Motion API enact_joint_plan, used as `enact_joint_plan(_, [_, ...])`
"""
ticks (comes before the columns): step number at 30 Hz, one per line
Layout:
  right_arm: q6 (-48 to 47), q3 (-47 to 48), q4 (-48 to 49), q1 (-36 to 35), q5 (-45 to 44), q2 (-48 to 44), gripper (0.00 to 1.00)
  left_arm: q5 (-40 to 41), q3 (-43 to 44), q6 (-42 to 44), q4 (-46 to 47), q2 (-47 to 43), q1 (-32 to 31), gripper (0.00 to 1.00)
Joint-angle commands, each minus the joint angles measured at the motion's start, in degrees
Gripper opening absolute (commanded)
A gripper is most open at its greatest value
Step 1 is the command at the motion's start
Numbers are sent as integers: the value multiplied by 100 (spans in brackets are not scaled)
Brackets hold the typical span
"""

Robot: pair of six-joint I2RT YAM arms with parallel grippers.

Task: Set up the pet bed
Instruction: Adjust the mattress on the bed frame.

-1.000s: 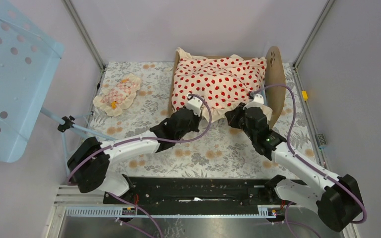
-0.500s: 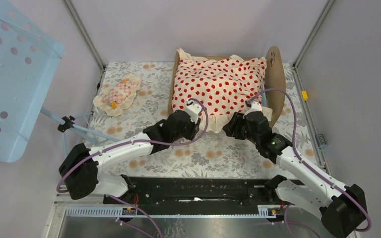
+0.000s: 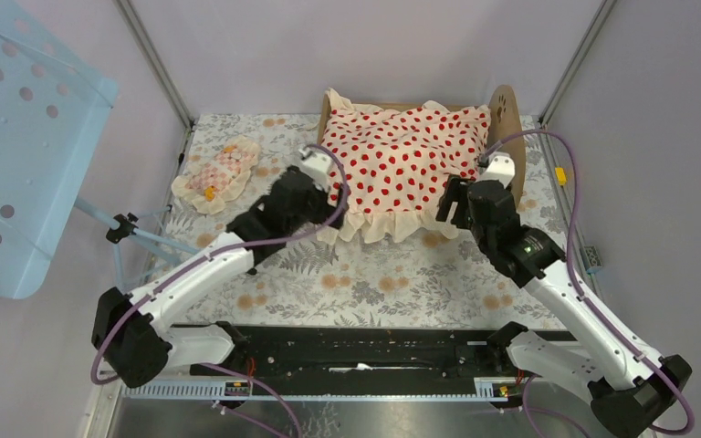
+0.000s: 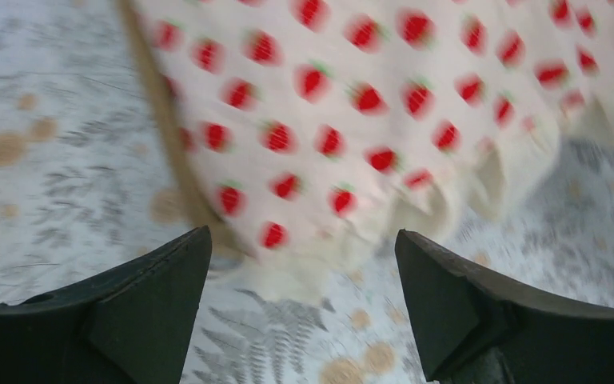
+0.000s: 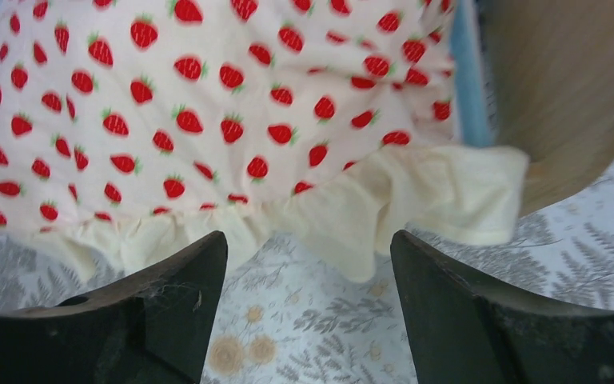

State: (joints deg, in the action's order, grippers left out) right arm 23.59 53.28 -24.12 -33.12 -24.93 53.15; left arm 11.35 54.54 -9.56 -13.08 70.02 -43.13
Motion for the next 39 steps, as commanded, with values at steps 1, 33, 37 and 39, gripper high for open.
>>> enact_joint_plan(1, [-465,660,-472,120,-1103,159,83,-451,581,17,-128,-176,937,92])
enact_joint_plan(33, [-1543,2248,-190,3275,613,2566,95,-1785,1194,237,-491,788,2754,92])
enact_joint_plan(37, [-1664,2429,127,3437,1156,2993,93,-1845,1143,240,-547,540,2799,93])
enact_joint_plan(39, [-1698,2655,128,3535,1373,3287,92,-1855,1110,251,-571,425,2814,94])
